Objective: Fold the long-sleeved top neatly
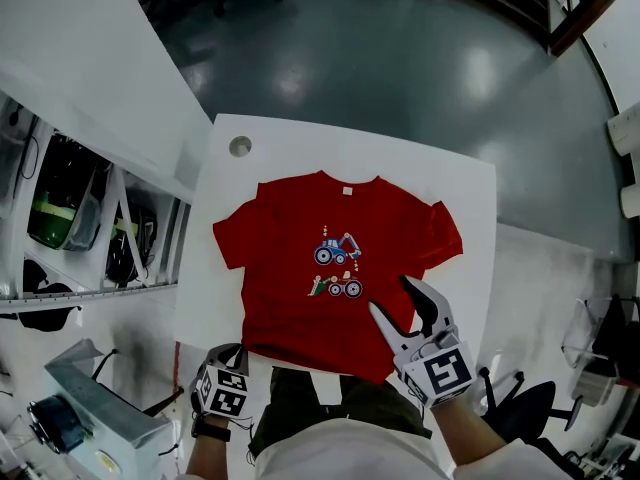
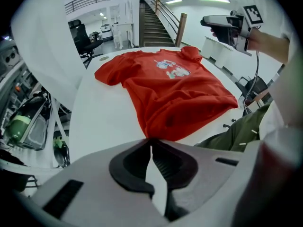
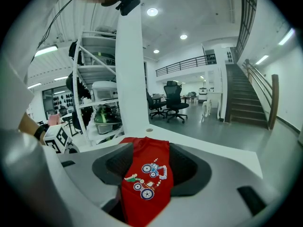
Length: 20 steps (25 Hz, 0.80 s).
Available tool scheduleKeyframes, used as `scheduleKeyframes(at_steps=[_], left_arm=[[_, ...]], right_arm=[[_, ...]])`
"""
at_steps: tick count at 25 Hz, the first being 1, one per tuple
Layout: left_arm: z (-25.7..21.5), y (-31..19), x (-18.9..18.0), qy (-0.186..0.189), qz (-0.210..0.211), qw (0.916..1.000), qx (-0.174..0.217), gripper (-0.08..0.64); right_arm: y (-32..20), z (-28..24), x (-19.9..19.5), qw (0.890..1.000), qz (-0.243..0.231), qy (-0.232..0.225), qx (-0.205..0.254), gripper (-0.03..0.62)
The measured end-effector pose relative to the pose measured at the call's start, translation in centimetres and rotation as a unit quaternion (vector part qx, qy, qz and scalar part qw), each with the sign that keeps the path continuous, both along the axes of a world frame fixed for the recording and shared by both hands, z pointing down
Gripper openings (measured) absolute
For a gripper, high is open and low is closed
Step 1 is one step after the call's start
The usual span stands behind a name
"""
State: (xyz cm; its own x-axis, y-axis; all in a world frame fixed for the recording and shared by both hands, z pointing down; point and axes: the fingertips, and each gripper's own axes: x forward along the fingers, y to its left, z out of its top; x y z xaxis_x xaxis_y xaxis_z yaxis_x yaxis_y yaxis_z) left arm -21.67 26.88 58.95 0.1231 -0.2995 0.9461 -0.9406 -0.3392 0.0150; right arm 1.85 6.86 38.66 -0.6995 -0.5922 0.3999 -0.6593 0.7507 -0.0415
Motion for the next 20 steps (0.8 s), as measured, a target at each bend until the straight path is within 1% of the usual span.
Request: scheduleKeyframes(at_steps=[5,9,10,14,20], left_arm=[[-0.7,0.7,-1.6,-0.016,-0.008,0.9998,-0.004,0.018],[-1.6,-0.7,-2.2,-0.023,-0.011,0.9996,0.011,0.018],[-1.9,-1.4,-2.0,-0.024,-0.009,0.9995,0.018,0.017],[-3.3,-4.4,-0.5,-0.019,0.006,0.9987,0.046,0.018],[-5.5,-8.8,2.2,-0.013,0.032,0.9959,0.084,0.018]], right_arm=[[-0.4,0.3,0.5,1.000,0.007,-0.001,-0.002,0.250],[-0.9,0.8,1.5,1.000,0.019,0.006,-0.012,0.250],[-1.1,1.0,1.9,1.000,0.023,0.009,-0.014,0.250],[-2.4,1.1,3.0,0.999,0.034,0.009,0.000,0.247],[-3.5,1.5,4.3,0.999,0.042,0.013,-0.003,0.244]])
